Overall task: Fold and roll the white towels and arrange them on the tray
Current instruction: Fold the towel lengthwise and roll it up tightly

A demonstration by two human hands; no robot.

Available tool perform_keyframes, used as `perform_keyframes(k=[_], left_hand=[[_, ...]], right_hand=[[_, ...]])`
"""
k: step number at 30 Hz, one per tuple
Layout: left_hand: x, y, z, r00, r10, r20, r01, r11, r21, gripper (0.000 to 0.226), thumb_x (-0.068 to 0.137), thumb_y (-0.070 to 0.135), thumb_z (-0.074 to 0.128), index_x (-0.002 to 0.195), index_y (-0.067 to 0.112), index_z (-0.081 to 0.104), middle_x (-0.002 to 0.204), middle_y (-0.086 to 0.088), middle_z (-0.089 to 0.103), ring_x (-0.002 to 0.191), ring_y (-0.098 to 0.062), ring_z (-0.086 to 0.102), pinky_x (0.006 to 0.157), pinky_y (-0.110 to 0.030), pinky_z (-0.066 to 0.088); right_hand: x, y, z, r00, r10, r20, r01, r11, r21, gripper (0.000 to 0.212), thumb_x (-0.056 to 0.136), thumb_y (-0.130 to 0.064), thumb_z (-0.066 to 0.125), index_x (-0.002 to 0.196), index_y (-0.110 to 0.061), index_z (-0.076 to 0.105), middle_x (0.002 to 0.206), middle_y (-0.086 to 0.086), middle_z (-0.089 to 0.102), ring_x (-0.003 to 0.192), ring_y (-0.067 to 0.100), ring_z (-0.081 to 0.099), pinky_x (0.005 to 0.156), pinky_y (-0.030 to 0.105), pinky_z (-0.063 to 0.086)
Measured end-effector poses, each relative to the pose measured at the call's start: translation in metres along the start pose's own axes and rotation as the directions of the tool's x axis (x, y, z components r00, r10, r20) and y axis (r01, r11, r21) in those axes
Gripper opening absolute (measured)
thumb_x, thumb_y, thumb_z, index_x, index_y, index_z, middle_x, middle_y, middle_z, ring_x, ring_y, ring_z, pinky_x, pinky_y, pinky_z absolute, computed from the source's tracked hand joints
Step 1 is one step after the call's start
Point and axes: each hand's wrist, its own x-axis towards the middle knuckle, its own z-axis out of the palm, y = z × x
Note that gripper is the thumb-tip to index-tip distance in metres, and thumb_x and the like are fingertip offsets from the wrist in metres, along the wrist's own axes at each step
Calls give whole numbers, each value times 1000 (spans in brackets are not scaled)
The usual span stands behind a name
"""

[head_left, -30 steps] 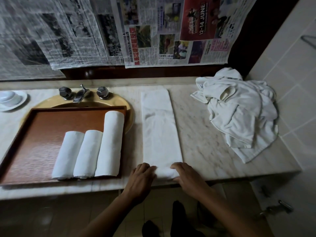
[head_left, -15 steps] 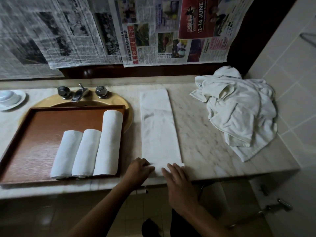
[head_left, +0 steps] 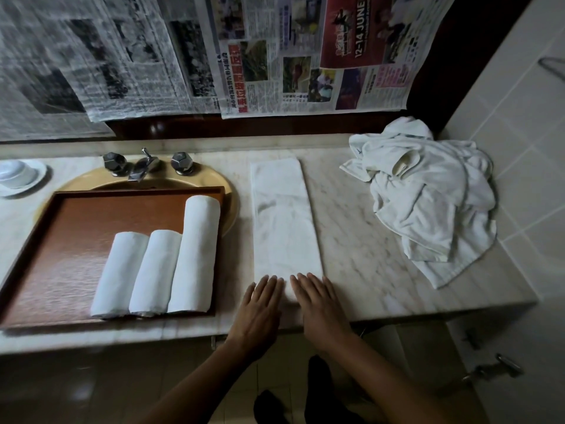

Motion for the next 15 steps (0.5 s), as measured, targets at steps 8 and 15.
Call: perform_keyframes(k=[8, 15], left_hand=[[13, -22, -14, 993, -12, 114, 12, 1000, -2, 80, 80, 28, 81, 150, 12, 46, 139, -6, 59, 124, -26, 60, 97, -48, 52], [-22, -24, -12, 993, 84, 80, -70, 984, -165, 52, 94, 27, 63, 142, 18, 42, 146, -2, 52, 132, -20, 53, 105, -38, 41]], right_hand=[[11, 26, -14, 996, -84, 16, 82, 993, 82, 92, 70, 10, 65, 155, -14, 41, 142, 10, 56, 128, 30, 55, 105, 39, 48], [-20, 31, -15, 999, -14, 51, -1, 958, 286, 57, 98, -14, 64, 150, -20, 44, 151, 3, 49, 137, 21, 47, 107, 23, 35]])
